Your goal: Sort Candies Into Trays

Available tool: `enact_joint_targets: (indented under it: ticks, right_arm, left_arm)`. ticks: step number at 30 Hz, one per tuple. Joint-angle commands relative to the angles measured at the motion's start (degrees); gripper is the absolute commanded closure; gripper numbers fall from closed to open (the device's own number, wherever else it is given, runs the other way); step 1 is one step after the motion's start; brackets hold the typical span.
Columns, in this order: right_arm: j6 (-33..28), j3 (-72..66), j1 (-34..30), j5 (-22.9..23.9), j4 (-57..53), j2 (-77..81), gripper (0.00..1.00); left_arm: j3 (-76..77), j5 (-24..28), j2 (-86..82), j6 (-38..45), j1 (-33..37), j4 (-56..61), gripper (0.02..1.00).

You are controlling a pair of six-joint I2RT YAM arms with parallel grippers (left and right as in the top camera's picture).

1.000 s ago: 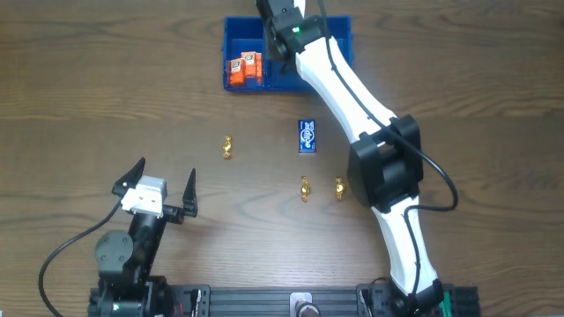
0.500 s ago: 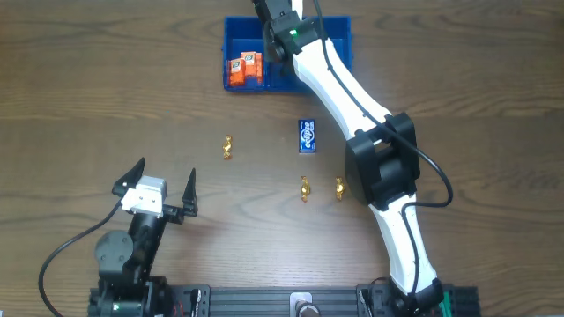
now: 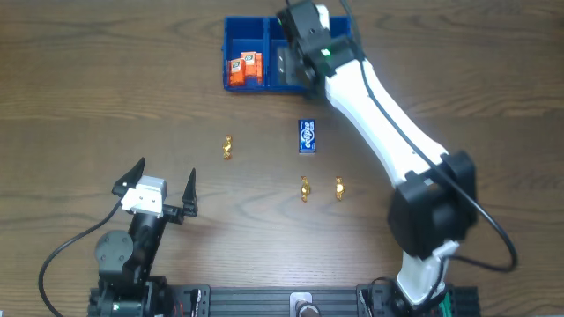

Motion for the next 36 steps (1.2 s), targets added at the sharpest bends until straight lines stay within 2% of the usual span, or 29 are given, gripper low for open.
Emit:
enact_joint_targets:
  ticks: [1,4,12,19,21,26,29,32,36]
  right_arm:
    - [4.7,-12.4,0.0,-6.8,1.5,2.4,0.152]
    - [5.7,-17.5,0.4,-10.1,4.5,3.7,0.152]
    - [8.1,-17.8,3.6,-10.7,3.9,9.0,0.180]
    - [9.4,-17.8,3.5,-10.6,3.8,9.4,0.617]
    - [9.4,-17.8,3.5,-10.6,3.9,9.4,0.691]
    - [9.3,-17.1,3.3,-10.1,3.3,5.6,0.779]
    - [9.1,-11.2,3.2,-5.7,-1.2,-0.1,0.779]
    - [6.9,1.0,2.3,-2.4,-8.4,0.1,0.781]
    - [3.0,22.0,-0.7,-1.9,-16.5,7.7,0.796]
  left_arm:
    - [-1.2,1.0,-0.4,1.0,-0.1,-1.7,0.023]
    - [-1.2,1.0,-0.4,1.0,-0.1,-1.7,0.020]
    - [-1.2,1.0,-0.4,1.0,-0.1,-1.7,0.020]
    - [-1.2,1.0,-0.4,1.0,-0.1,-1.7,0.023]
    - [-1.2,1.0,-0.4,1.0,-0.1,-1.7,0.020]
    - [-1.2,1.0,-0.4,1.0,-0.1,-1.7,0.020]
    - [-1.2,1.0,-0.4,1.0,-0.1,-1.7,0.023]
    - [-1.2,1.0,-0.4,1.0,-0.1,-1.7,0.020]
    - [-1.2,1.0,-0.4,1.0,-0.1,-1.7,0.020]
